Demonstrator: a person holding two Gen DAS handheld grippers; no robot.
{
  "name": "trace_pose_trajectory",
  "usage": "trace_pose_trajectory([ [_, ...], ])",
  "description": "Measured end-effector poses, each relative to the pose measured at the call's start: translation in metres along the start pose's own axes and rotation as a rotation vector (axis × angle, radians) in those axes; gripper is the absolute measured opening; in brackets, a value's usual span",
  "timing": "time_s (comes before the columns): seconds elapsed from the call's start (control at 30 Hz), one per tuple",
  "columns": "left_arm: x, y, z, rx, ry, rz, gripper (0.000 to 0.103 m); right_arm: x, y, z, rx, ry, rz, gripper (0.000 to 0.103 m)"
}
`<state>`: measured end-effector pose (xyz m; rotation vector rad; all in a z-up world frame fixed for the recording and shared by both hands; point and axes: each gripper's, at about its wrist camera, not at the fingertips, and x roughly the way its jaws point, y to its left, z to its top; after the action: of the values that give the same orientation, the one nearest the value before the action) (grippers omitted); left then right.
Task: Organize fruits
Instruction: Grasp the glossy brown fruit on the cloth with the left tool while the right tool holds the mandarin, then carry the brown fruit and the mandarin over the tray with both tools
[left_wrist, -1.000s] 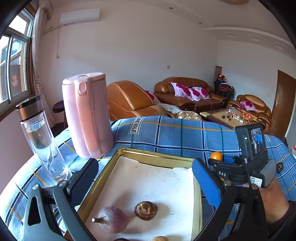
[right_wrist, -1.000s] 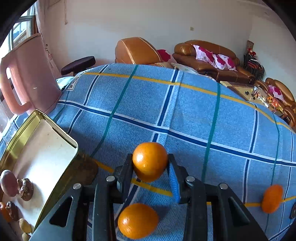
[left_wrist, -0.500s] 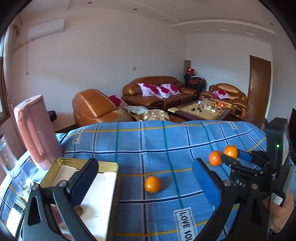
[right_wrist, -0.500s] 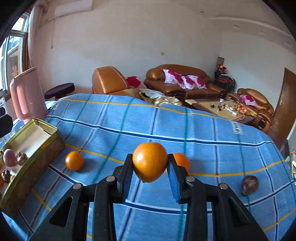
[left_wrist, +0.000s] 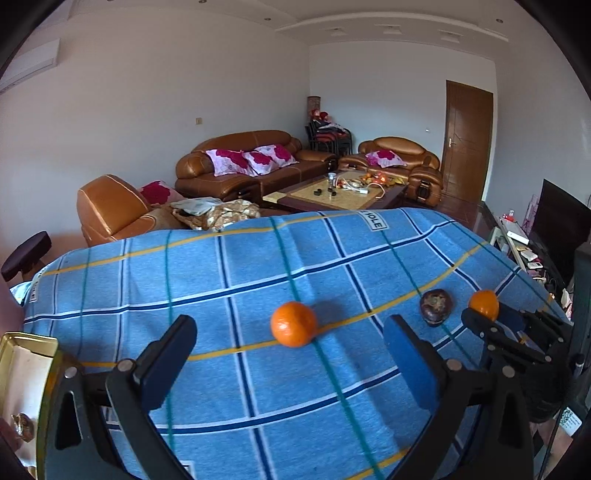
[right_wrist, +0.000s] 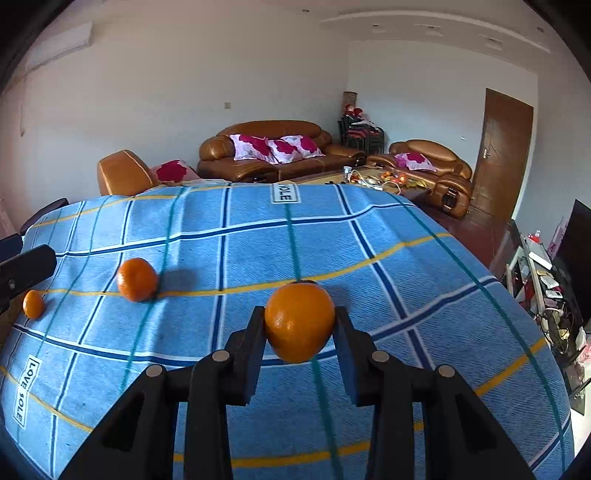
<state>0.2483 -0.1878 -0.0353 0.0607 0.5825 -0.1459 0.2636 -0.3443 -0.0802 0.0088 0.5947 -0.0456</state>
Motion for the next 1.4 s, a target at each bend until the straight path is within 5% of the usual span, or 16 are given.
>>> trace_pose_trajectory([
  [0.67,0.096,-0.117,0.011,0.173,0.133,-0.246,0.101,-0.015,-0.058,-0.003,0.123,-0.047,-0.145,0.037],
  [1.03,0.126,-0.133,0.009,0.173,0.287,-0.352,0.08,-0.017,-0.054,-0.003,0.113,-0.05,-0.152,0.037],
  [1.1,0.129,-0.135,0.01,0.169,0.304,-0.378,0.06,-0.017,-0.052,-0.003,0.106,-0.053,-0.153,0.038],
  [1.2,0.129,-0.136,0.01,0.168,0.309,-0.404,0.047,-0.017,-0.05,-0.003,0.097,-0.056,-0.15,0.038],
  [1.4,0.119,-0.138,0.011,0.177,0.261,-0.386,0.046,-0.018,-0.05,-0.003,0.098,-0.063,-0.15,0.038],
])
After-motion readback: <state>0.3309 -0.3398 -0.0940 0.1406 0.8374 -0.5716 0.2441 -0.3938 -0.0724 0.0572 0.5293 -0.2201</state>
